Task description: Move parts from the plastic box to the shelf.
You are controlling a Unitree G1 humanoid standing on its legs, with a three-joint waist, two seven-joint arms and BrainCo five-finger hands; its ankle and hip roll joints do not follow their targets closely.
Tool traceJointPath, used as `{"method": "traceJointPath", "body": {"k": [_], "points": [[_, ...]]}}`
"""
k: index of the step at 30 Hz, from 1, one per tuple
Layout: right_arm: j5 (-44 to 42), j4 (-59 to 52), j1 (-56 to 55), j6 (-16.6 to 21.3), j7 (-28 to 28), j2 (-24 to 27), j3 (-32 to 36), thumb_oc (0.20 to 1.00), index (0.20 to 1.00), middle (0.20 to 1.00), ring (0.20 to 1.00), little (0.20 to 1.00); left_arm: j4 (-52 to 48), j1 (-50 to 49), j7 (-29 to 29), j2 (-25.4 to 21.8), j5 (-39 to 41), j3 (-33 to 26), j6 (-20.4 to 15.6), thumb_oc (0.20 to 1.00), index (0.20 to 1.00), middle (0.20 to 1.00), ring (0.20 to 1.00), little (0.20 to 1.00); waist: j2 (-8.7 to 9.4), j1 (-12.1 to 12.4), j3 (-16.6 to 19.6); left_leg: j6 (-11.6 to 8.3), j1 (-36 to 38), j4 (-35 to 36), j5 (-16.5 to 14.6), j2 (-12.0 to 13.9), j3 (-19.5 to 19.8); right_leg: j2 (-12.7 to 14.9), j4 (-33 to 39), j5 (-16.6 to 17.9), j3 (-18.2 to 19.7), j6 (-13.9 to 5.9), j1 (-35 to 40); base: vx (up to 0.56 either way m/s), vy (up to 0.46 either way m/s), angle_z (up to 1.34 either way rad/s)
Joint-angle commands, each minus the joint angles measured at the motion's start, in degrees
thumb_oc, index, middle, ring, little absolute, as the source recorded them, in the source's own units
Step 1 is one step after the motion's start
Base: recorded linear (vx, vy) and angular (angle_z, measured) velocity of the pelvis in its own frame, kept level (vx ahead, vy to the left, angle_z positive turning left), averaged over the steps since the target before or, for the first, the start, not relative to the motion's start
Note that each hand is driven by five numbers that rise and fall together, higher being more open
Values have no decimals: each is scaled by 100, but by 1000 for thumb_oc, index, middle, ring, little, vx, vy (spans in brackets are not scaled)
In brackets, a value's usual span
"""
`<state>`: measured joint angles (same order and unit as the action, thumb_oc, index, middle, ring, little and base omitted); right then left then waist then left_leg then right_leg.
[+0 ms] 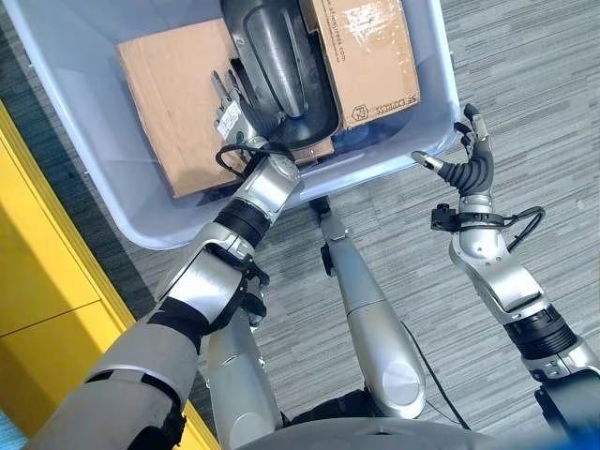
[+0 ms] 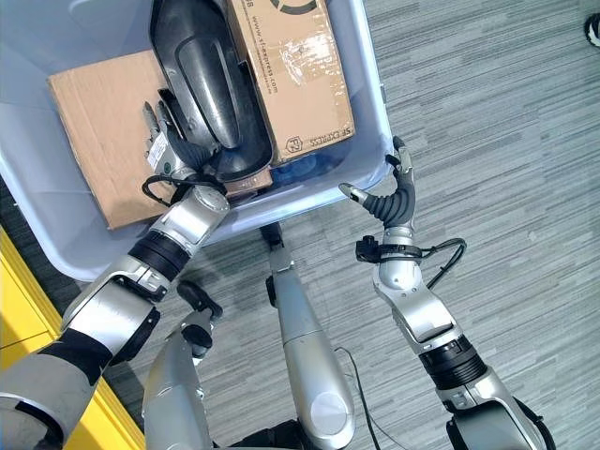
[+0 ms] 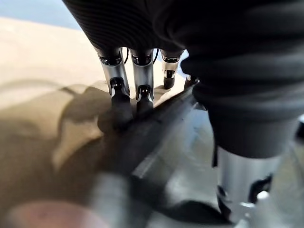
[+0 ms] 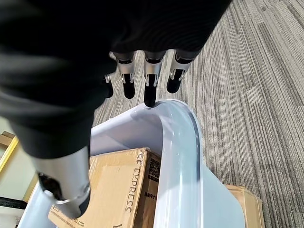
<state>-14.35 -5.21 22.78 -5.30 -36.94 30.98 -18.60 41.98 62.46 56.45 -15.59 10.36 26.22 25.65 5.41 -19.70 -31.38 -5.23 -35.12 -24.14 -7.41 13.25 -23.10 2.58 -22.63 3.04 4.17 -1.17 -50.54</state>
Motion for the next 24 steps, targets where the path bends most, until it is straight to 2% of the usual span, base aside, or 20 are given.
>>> {"method": "traceJointPath", "body": {"k": [1, 4, 5, 6, 8, 10, 11, 13, 16, 20, 24], "points": [[49, -111, 14, 4, 7, 7, 93, 1000, 1000, 1000, 1000, 1000, 508, -537, -559, 243, 570, -251, -150, 1000, 1000, 1000, 1000, 1000, 202, -57, 159, -127, -779, -274, 338, 21, 408, 38, -812, -1018, -555, -122, 94, 0, 0, 0], [3, -135, 25, -16, 22, 44, 121, 1000, 1000, 1000, 1000, 1000, 503, -575, -498, 264, 893, -295, -361, 1000, 1000, 1000, 1000, 1000, 206, -56, 159, -124, -798, -274, 333, 26, 395, 34, -825, -1021, -558, -115, 67, 0, 0, 0], [-11, -118, 23, 8, 27, 52, 127, 1000, 1000, 1000, 1000, 1000, 523, -582, -594, 256, 895, -314, -345, 805, 805, 805, 805, 805, 208, -55, 159, -124, -812, -275, 337, 27, 399, 33, -828, -1019, -562, -114, 53, 0, 0, 0], [-27, -113, 21, 24, 23, 61, 129, 1000, 1000, 1000, 1000, 1000, 536, -588, -584, 255, 983, -314, -385, 200, 200, 200, 200, 200, 213, -52, 159, -127, -827, -279, 346, 31, 403, 32, -825, -1013, -568, -111, 45, -2, -40, 2], [-88, -144, 30, 19, -13, 77, 114, 1000, 1000, 1000, 1000, 1000, 630, -605, -522, 283, 1289, -364, -364, 200, 200, 200, 200, 200, 226, -52, 159, -130, -869, -298, 355, 37, 404, 23, -850, -1017, -579, -108, 3, 0, -51, 2], [-101, -167, 40, 5, -42, 86, 94, 1000, 1000, 1000, 1000, 1000, 707, -596, -475, 294, 1403, -437, -612, 200, 200, 200, 200, 200, 240, -54, 159, -129, -891, -308, 353, 50, 399, 17, -864, -1032, -587, -105, -12, 1, -41, 1], [-97, -157, 50, 5, -46, 77, 82, 1000, 1000, 1000, 1000, 1000, 735, -572, -262, 303, 1276, -477, -789, 200, 200, 200, 200, 200, 251, -59, 159, -128, -902, -304, 353, 53, 396, 11, -866, -1038, -591, -104, -23, 1, -47, 0], [-152, -159, 64, -2, -121, 73, 44, 1000, 1000, 1000, 1000, 1000, 757, -493, 61, 274, 1659, -521, -730, 200, 200, 200, 200, 200, 284, -62, 159, -134, -921, -307, 363, 71, 397, 0, -870, -1029, -597, -94, -51, -3, -65, 0], [-204, -118, 34, 77, -254, 35, -26, 1000, 1000, 1000, 1000, 1000, 904, -577, 468, 348, 2097, -789, -839, 200, 200, 200, 200, 200, 321, -19, 159, -149, -986, -326, 382, 64, 438, -12, -869, -1033, -614, -91, -78, -5, -88, -2], [-435, -99, 66, 117, -447, 18, -149, 1000, 1000, 1000, 1000, 1000, 1064, -544, 922, 317, 2084, -996, -688, 200, 200, 200, 200, 200, 431, 41, 159, -155, -1101, -390, 394, 76, 498, -32, -880, -1003, -655, -82, -152, -13, -126, 0], [-530, -47, 110, 156, -526, 12, -231, 1000, 1000, 1000, 1000, 1000, 1079, -536, 1122, 308, 2109, -1031, -683, 200, 200, 200, 200, 200, 470, 72, 159, -154, -1157, -435, 385, 79, 528, -45, -888, -989, -671, -76, -189, -9, -77, 1]]}}
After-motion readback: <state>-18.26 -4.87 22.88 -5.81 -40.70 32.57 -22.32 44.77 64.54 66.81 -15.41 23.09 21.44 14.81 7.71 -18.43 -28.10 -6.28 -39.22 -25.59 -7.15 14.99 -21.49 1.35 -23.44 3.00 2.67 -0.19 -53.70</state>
